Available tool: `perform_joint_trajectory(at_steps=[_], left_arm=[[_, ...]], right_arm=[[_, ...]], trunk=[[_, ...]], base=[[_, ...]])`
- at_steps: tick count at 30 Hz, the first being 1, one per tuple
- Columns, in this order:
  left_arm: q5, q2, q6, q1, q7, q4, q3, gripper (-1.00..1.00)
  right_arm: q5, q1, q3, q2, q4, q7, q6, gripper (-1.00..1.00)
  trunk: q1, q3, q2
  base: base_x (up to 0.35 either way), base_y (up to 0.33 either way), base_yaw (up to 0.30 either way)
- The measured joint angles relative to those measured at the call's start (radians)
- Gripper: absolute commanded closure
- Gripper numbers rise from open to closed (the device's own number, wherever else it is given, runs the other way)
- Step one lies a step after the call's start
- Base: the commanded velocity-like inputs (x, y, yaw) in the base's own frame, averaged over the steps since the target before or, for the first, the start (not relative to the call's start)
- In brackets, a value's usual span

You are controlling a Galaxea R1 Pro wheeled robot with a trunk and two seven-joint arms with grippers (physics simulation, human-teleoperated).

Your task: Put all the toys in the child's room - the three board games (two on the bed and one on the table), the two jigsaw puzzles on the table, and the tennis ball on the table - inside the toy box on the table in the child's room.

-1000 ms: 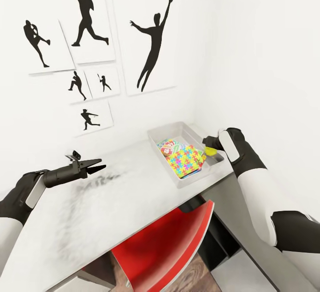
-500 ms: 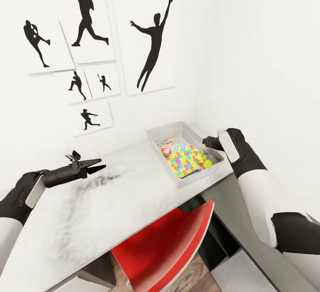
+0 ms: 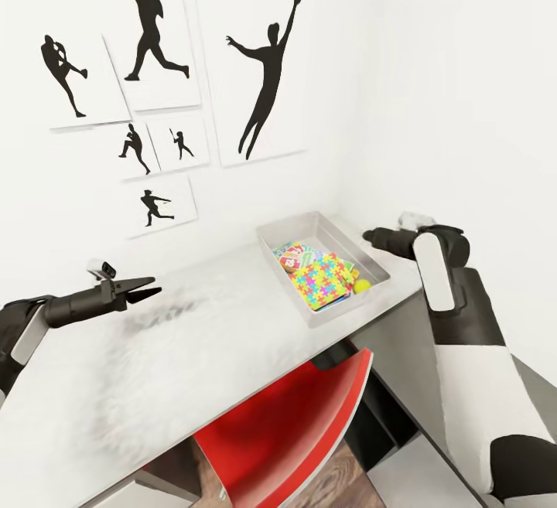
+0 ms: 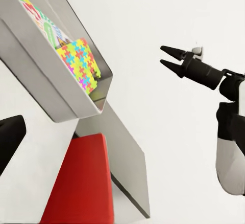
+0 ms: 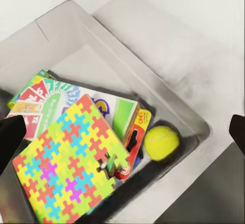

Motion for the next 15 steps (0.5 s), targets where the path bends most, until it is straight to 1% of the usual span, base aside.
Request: perform_joint_trajectory(at_steps=[2, 4, 6, 7, 8, 9, 11, 13, 14, 15], left_arm=[[0.001, 0.016, 0.0, 0.003, -0.001, 0.0, 0.0, -1.0], [0.001, 0.036, 0.0, 0.006, -0.017, 0.001, 0.0, -1.0], [-0.001, 0.065, -0.001, 0.013, -0.062, 0.004, 0.0, -1.0], [-0.001, 0.073, -0.002, 0.016, -0.078, 0.005, -0.001, -1.0], [-0.002, 0.089, -0.002, 0.023, -0.108, 0.006, -0.001, -1.0], [-0.002, 0.102, -0.003, 0.033, -0.139, 0.006, -0.001, -1.0], [-0.003, 0.119, -0.014, 0.055, -0.184, 0.007, -0.001, -1.0], [-0.003, 0.128, -0.036, 0.074, -0.185, 0.007, -0.001, -1.0], [-0.003, 0.13, -0.044, 0.084, -0.185, 0.007, -0.001, -1.0], [-0.002, 0.13, -0.049, 0.092, -0.185, 0.007, -0.002, -1.0]], right_arm=[[-0.004, 0.054, -0.019, 0.0, -0.072, 0.007, 0.0, -1.0], [-0.023, 0.118, -0.054, -0.003, -0.121, 0.026, 0.0, -1.0], [-0.068, 0.192, -0.119, -0.018, -0.162, 0.068, 0.0, -1.0], [-0.088, 0.215, -0.139, -0.023, -0.171, 0.084, 0.0, -1.0], [-0.121, 0.257, -0.179, -0.034, -0.183, 0.121, 0.0, -1.0], [-0.161, 0.304, -0.221, -0.045, -0.191, 0.168, -0.001, -1.0], [-0.238, 0.396, -0.301, -0.068, -0.199, 0.287, -0.001, -1.0], [-0.3, 0.479, -0.382, -0.085, -0.203, 0.435, -0.002, -1.0], [-0.323, 0.519, -0.427, -0.092, -0.205, 0.517, -0.003, -1.0], [-0.336, 0.557, -0.474, -0.096, -0.206, 0.61, -0.002, -1.0]], trunk=[[0.0, 0.0, 0.0], [0.0, 0.0, 0.0], [0.0, 0.0, 0.0], [0.0, 0.0, 0.0], [0.0, 0.0, 0.0], [0.0, 0.0, 0.0], [0.0, 0.0, 0.0], [0.0, 0.0, 0.0], [0.0, 0.0, 0.0], [0.0, 0.0, 0.0]], base=[[0.0, 0.0, 0.0], [0.0, 0.0, 0.0], [0.0, 0.0, 0.0], [0.0, 0.0, 0.0], [0.0, 0.0, 0.0], [0.0, 0.0, 0.0], [0.0, 0.0, 0.0], [0.0, 0.0, 0.0], [0.0, 0.0, 0.0], [0.0, 0.0, 0.0]])
